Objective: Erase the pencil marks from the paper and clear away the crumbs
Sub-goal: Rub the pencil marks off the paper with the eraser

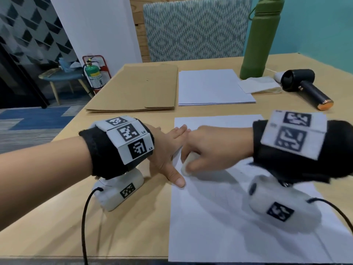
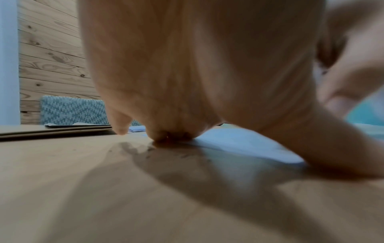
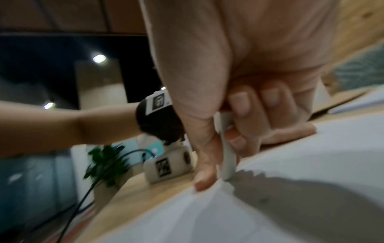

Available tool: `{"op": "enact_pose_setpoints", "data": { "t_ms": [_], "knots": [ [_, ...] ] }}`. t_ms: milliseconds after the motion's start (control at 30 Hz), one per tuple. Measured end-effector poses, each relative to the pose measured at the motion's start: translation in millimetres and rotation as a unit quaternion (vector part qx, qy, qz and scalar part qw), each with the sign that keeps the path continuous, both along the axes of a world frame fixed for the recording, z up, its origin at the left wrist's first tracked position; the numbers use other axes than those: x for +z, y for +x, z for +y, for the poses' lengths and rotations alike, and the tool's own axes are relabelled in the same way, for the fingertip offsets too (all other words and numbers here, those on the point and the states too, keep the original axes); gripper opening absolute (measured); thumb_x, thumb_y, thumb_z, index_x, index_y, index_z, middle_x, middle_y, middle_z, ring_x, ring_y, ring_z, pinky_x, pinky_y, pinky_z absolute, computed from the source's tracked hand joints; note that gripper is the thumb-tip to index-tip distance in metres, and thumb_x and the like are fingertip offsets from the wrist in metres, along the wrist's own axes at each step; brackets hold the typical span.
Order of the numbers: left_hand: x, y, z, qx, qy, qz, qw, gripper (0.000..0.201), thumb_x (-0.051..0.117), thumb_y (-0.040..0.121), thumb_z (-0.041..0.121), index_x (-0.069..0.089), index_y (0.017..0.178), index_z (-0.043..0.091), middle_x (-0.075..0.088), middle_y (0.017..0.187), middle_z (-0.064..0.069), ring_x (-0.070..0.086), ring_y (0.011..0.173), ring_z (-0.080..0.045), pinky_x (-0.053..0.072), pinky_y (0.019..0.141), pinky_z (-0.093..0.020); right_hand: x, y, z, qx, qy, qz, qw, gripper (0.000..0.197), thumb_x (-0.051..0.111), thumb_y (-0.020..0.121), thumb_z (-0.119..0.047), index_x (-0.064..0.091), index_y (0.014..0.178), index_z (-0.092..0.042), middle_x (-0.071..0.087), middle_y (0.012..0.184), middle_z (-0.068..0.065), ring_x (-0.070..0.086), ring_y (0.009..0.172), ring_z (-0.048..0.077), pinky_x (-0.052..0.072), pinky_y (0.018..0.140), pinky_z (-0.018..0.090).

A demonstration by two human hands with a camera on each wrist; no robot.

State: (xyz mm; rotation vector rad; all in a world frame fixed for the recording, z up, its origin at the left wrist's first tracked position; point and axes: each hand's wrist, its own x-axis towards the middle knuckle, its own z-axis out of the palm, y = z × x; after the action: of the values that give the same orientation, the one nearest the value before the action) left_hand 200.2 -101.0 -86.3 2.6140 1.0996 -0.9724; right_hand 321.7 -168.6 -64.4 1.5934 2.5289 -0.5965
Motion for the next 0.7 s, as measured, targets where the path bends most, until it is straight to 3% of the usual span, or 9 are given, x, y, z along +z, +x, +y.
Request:
{"op": "enact_pose_setpoints", "data": {
  "t_ms": [100, 200, 267, 333, 400, 467, 533, 600, 700],
  "knots": [
    [1, -1, 1, 0.005, 0.003, -0.006, 1.000, 0.123, 0.062, 0.068, 0.069, -0.022, 0.147, 0.026, -0.016, 0.157, 0.009, -0.004, 0.147, -0.016, 0.002, 0.119, -0.049, -3, 3, 20, -0.049, 0.059, -0.012, 0.997, 0.016, 0.057, 0.085, -0.016, 0.062, 0.070, -0.015, 0.044, 0.052, -0.007, 0.046, 0.060, 0.012, 0.034, 0.051, 0.019],
    [3, -1, -2, 0.000, 0.009, -0.008, 1.000, 0.124, 0.063, 0.067, 0.070, -0.025, 0.145, 0.028, -0.018, 0.156, 0.014, -0.001, 0.147, -0.019, 0.006, 0.119, -0.050, -9, 3, 25, -0.089, 0.095, 0.007, 0.991, 0.014, 0.051, 0.083, -0.008, 0.063, 0.078, -0.002, 0.045, 0.058, 0.003, 0.047, 0.068, 0.024, 0.039, 0.060, 0.025],
    [4, 0, -3, -0.003, 0.010, -0.002, 1.000, 0.113, 0.061, 0.071, 0.067, -0.010, 0.149, 0.028, -0.005, 0.158, 0.010, 0.002, 0.147, -0.016, 0.003, 0.119, -0.050, -7, -1, 14, -0.043, 0.056, 0.007, 0.997, 0.019, 0.052, 0.086, -0.010, 0.064, 0.072, -0.016, 0.053, 0.060, -0.005, 0.051, 0.065, 0.012, 0.042, 0.060, 0.020],
    [4, 1, -3, -0.002, 0.004, 0.009, 1.000, 0.102, 0.059, 0.073, 0.067, 0.005, 0.150, 0.028, 0.005, 0.158, 0.004, 0.000, 0.147, -0.014, -0.001, 0.119, -0.049, -1, -3, 0, -0.002, -0.013, 0.020, 1.000, 0.035, 0.057, 0.087, -0.015, 0.051, 0.057, -0.031, 0.053, 0.049, -0.012, 0.049, 0.056, -0.002, 0.035, 0.051, 0.010],
    [2, 1, -2, 0.004, 0.009, 0.004, 1.000, 0.111, 0.060, 0.069, 0.070, -0.004, 0.150, 0.027, -0.010, 0.159, 0.005, -0.008, 0.147, -0.015, -0.001, 0.119, -0.049, 6, 4, -5, 0.000, -0.031, 0.005, 1.000, 0.021, 0.058, 0.088, -0.022, 0.060, 0.068, -0.024, 0.050, 0.050, -0.013, 0.049, 0.056, -0.004, 0.036, 0.053, 0.009],
    [4, 0, -1, 0.012, 0.019, 0.003, 1.000, 0.126, 0.062, 0.066, 0.071, -0.021, 0.148, 0.025, -0.024, 0.156, 0.009, -0.011, 0.147, -0.019, -0.001, 0.119, -0.048, 9, 25, 4, -0.083, -0.012, 0.041, 0.996, 0.015, 0.057, 0.090, -0.029, 0.062, 0.081, -0.018, 0.051, 0.061, -0.010, 0.049, 0.054, 0.005, 0.040, 0.056, 0.015],
    [6, -2, -3, 0.029, 0.020, 0.012, 0.999, 0.127, 0.062, 0.066, 0.070, -0.027, 0.145, 0.027, -0.027, 0.154, 0.012, -0.010, 0.147, -0.025, -0.002, 0.119, -0.048, 13, 56, 11, -0.230, -0.020, 0.136, 0.963, 0.020, 0.057, 0.090, -0.031, 0.059, 0.087, -0.011, 0.051, 0.065, 0.000, 0.049, 0.052, 0.014, 0.043, 0.053, 0.023],
    [9, -3, -6, 0.029, 0.021, 0.011, 0.999, 0.125, 0.061, 0.067, 0.070, -0.028, 0.144, 0.028, -0.027, 0.154, 0.015, -0.012, 0.146, -0.026, -0.002, 0.119, -0.048, 13, 85, 7, -0.350, -0.075, 0.218, 0.908, 0.021, 0.057, 0.091, -0.030, 0.052, 0.089, -0.010, 0.046, 0.068, 0.004, 0.048, 0.053, 0.018, 0.044, 0.052, 0.027],
    [17, 0, -20, -0.064, 0.056, -0.028, 0.996, 0.114, 0.050, 0.076, 0.068, -0.031, 0.143, 0.022, -0.033, 0.151, 0.010, -0.019, 0.143, -0.008, -0.009, 0.119, -0.040, 1, 113, -6, -0.437, -0.146, 0.276, 0.844, 0.024, 0.055, 0.093, -0.029, 0.044, 0.085, -0.010, 0.043, 0.071, 0.007, 0.047, 0.056, 0.022, 0.045, 0.055, 0.031]
  ]
}}
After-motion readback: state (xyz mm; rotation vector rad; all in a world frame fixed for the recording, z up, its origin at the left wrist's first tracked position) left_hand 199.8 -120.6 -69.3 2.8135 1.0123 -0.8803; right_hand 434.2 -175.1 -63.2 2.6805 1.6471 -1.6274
